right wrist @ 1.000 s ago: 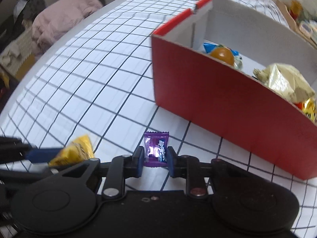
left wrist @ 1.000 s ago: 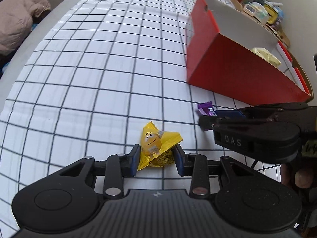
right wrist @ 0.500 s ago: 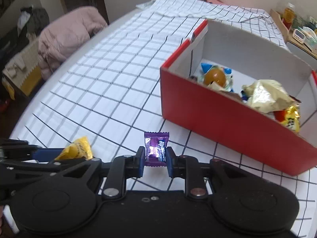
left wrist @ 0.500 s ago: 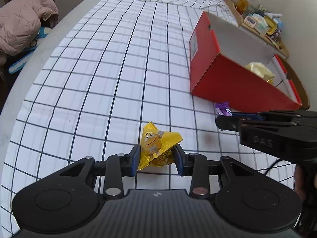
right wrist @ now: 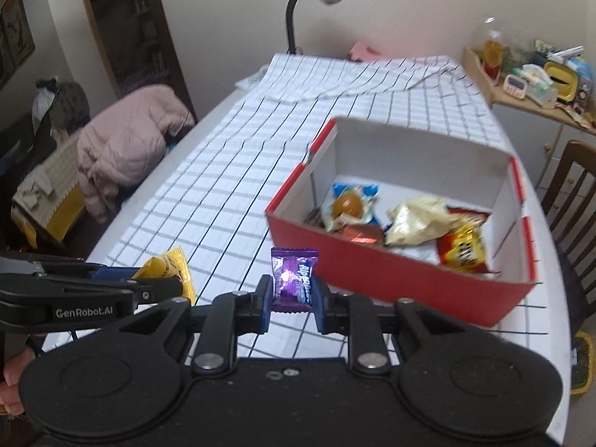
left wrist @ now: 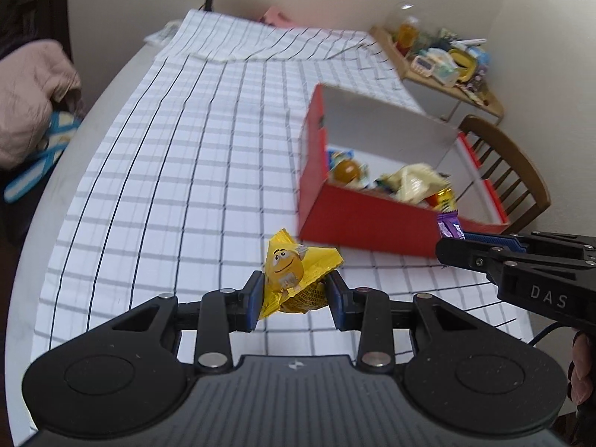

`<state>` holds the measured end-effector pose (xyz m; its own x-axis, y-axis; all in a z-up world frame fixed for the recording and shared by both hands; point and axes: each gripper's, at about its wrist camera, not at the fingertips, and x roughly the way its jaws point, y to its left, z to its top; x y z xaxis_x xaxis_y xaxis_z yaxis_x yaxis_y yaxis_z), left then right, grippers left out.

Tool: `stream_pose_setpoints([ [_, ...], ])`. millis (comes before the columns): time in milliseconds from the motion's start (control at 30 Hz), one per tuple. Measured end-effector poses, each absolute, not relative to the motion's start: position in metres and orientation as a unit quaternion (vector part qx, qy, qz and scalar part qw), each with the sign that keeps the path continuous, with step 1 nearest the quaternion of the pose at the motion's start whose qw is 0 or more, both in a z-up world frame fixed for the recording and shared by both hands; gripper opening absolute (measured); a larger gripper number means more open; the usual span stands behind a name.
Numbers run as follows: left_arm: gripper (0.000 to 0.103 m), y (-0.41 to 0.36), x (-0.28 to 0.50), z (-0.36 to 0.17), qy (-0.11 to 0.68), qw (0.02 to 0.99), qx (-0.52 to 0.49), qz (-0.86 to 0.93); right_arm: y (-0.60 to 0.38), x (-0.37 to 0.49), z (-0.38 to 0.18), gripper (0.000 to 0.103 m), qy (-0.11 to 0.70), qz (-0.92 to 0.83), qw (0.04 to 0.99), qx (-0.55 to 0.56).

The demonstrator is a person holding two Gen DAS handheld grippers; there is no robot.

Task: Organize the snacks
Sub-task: 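Carry the yellow packet and purple candy over the red box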

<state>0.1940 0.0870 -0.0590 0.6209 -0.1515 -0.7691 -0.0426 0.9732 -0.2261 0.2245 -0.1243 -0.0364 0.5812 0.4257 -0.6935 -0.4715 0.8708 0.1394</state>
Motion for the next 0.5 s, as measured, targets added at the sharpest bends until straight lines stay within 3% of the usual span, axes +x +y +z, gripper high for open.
stream_pose_setpoints([
  [500, 0.033, 0.023, 0.233, -0.006, 0.401, 0.911, -0.057, -0.079, -0.183, 0.237, -0.009, 0.022, 0.354, 0.206, 0.912, 0.008],
])
